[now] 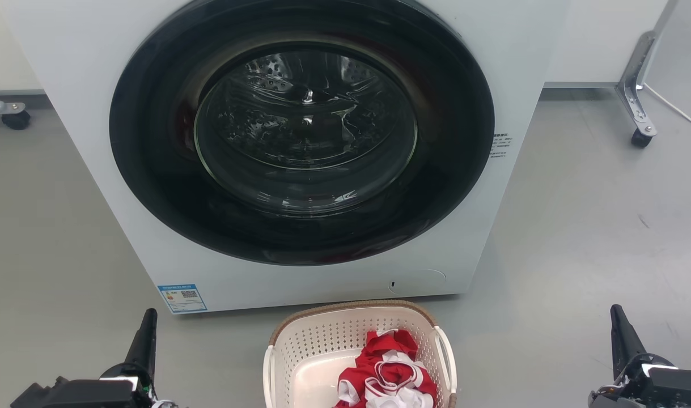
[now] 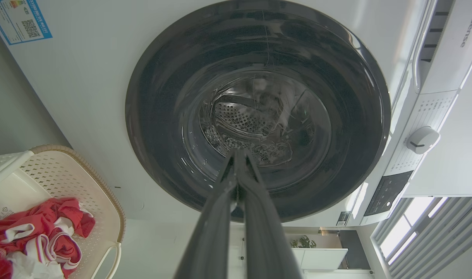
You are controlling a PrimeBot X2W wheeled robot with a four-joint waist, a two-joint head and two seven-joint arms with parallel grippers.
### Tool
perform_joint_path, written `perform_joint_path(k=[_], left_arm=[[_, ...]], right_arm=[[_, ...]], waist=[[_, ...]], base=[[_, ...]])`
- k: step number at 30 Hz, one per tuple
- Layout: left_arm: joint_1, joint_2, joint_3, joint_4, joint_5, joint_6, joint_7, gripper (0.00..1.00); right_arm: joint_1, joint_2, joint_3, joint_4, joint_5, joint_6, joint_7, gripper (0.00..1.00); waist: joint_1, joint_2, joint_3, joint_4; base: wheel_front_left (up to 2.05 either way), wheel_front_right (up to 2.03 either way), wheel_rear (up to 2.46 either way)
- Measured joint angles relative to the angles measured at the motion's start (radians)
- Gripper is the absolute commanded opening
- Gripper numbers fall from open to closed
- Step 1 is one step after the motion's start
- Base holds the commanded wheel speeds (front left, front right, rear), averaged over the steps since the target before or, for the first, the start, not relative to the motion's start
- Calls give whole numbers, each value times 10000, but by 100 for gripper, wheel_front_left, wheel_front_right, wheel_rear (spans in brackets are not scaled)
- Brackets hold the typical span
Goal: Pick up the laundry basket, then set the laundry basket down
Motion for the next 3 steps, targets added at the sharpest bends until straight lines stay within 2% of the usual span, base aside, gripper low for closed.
perform_joint_path(k=[3], left_arm=[[0, 0, 0, 0, 0, 0, 0, 0]], right_arm=[[0, 0, 0, 0, 0, 0, 0, 0]], waist=[[0, 0, 0, 0]], base=[[0, 0, 0]])
